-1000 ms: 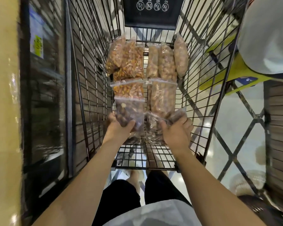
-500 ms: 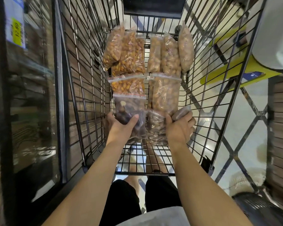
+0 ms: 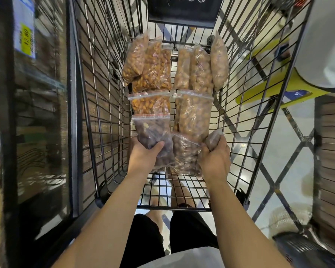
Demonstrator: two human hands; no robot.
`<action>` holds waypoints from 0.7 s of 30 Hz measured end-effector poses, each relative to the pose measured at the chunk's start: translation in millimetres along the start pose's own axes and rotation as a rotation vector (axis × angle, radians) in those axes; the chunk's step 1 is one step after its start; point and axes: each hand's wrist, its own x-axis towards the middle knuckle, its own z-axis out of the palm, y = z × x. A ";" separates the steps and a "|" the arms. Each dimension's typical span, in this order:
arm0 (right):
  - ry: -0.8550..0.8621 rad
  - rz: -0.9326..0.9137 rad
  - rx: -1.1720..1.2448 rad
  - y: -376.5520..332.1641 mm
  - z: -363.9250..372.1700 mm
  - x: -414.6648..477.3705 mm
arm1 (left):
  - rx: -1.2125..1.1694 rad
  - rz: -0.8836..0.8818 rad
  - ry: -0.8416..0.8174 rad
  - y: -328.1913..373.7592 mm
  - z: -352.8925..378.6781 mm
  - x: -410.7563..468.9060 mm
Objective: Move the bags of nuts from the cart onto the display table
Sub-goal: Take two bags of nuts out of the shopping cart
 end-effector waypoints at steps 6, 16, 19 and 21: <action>-0.023 -0.082 0.007 4.1 -5.6 -11.9 | -0.077 -0.003 -0.040 -5.9 -2.1 1.5; -0.148 -0.115 0.312 7.9 -37.0 -14.9 | -0.086 0.072 -0.067 -10.3 -19.1 -6.1; -0.179 -0.152 0.318 7.4 -49.3 -18.0 | -0.131 0.091 -0.065 -8.1 -27.8 -13.7; -0.195 -0.194 0.338 1.6 -61.3 -24.4 | -0.160 0.097 -0.047 -6.1 -33.9 -20.3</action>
